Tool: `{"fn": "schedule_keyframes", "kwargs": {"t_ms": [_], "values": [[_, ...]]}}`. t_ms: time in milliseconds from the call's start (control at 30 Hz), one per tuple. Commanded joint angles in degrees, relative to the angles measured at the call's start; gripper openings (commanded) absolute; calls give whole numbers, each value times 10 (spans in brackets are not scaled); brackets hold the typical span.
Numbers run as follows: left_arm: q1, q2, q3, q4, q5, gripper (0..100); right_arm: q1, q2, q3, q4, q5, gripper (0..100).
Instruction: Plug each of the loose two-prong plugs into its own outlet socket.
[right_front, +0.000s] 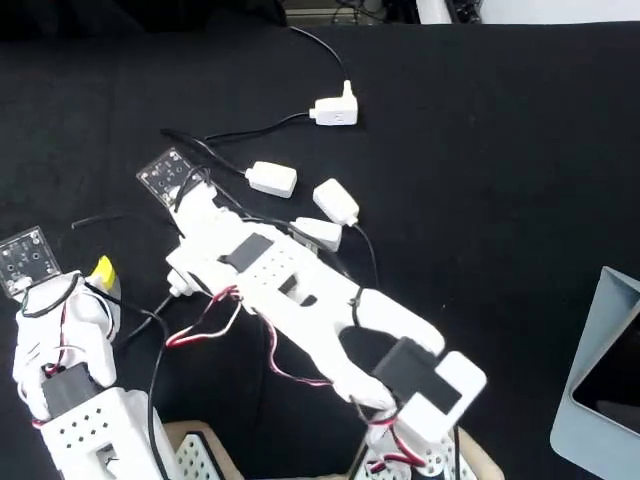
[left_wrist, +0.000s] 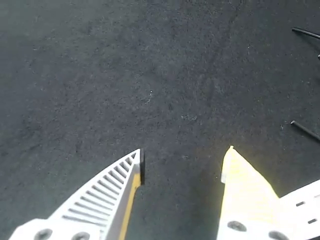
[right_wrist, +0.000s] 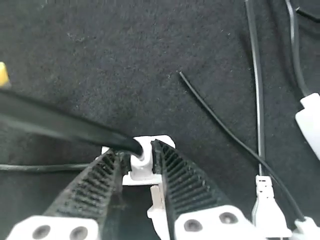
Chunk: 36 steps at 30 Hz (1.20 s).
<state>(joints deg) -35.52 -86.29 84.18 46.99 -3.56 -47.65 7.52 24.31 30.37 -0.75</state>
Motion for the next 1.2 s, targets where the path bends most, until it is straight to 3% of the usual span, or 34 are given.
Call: {"fn": "schedule_keyframes", "kwargs": {"t_ms": [0, 133, 1167], "values": [[-2, -4, -6, 6, 6, 259, 6, 7, -34, -10, 12, 11], [-2, -4, -6, 6, 6, 259, 7, 7, -36, -7, 45, 11], [-2, -4, -6, 6, 4, 259, 34, 76, -19, -11, 47, 11]]}}
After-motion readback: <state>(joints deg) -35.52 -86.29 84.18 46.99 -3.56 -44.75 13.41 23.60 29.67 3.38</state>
